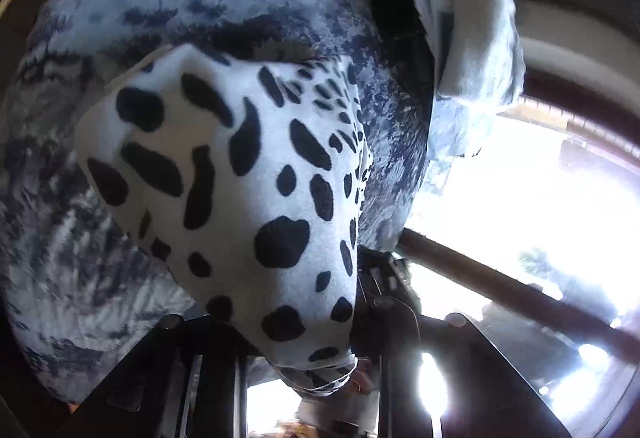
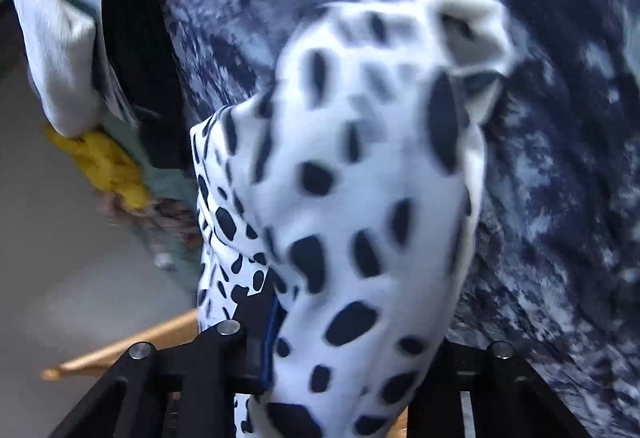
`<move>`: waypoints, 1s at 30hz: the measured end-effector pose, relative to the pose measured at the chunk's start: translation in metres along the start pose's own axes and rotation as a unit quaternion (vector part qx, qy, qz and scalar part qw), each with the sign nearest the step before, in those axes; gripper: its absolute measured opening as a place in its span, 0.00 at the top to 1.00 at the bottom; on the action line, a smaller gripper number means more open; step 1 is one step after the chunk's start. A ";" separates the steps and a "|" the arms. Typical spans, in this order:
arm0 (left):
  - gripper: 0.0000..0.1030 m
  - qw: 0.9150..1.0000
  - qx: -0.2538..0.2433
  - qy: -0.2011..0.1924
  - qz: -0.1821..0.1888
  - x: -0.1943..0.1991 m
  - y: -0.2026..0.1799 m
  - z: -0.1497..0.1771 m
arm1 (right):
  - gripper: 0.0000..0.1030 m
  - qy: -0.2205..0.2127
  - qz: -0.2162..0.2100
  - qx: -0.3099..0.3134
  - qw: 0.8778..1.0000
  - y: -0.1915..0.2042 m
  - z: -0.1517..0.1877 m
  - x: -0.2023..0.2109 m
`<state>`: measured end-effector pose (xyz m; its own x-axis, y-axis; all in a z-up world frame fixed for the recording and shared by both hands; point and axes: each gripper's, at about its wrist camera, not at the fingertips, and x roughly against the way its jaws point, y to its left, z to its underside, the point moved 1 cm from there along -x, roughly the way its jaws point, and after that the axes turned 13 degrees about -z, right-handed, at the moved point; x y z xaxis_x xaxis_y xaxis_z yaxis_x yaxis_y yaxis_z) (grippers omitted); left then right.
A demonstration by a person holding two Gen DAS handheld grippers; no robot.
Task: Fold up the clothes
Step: 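Lift the folded trousers with both grippers and carry them to the wooden chair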
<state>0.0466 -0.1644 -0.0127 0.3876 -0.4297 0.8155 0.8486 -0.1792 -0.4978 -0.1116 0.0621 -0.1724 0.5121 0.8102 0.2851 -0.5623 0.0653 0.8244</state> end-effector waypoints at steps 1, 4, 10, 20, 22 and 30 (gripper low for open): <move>0.78 1.000 -0.012 -0.006 -0.006 0.005 -0.003 0.001 | 0.77 -0.002 0.007 0.004 1.000 0.007 0.003 0.000; 0.79 0.998 -0.051 -0.024 -0.027 0.025 -0.012 0.007 | 0.78 -0.006 0.019 0.034 0.999 0.035 0.016 0.000; 0.79 0.992 -0.108 -0.060 -0.031 0.087 -0.009 0.022 | 0.78 0.027 0.057 0.143 0.988 0.107 0.059 -0.019; 0.79 0.974 -0.103 -0.195 -0.047 0.250 0.064 0.036 | 0.78 0.149 0.041 0.261 0.953 0.182 0.179 -0.131; 0.79 0.969 -0.080 -0.224 -0.058 0.277 0.091 0.035 | 0.78 0.177 0.037 0.279 0.943 0.193 0.209 -0.165; 0.79 0.943 0.008 -0.310 -0.116 0.354 0.197 0.023 | 0.78 0.290 0.084 0.369 0.879 0.211 0.321 -0.337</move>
<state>0.3591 -0.3315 0.1853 0.3219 0.2217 0.9205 0.9403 -0.1884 -0.2835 -0.1940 -0.3839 0.0628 -0.0751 0.9472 0.3118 0.0855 -0.3054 0.9484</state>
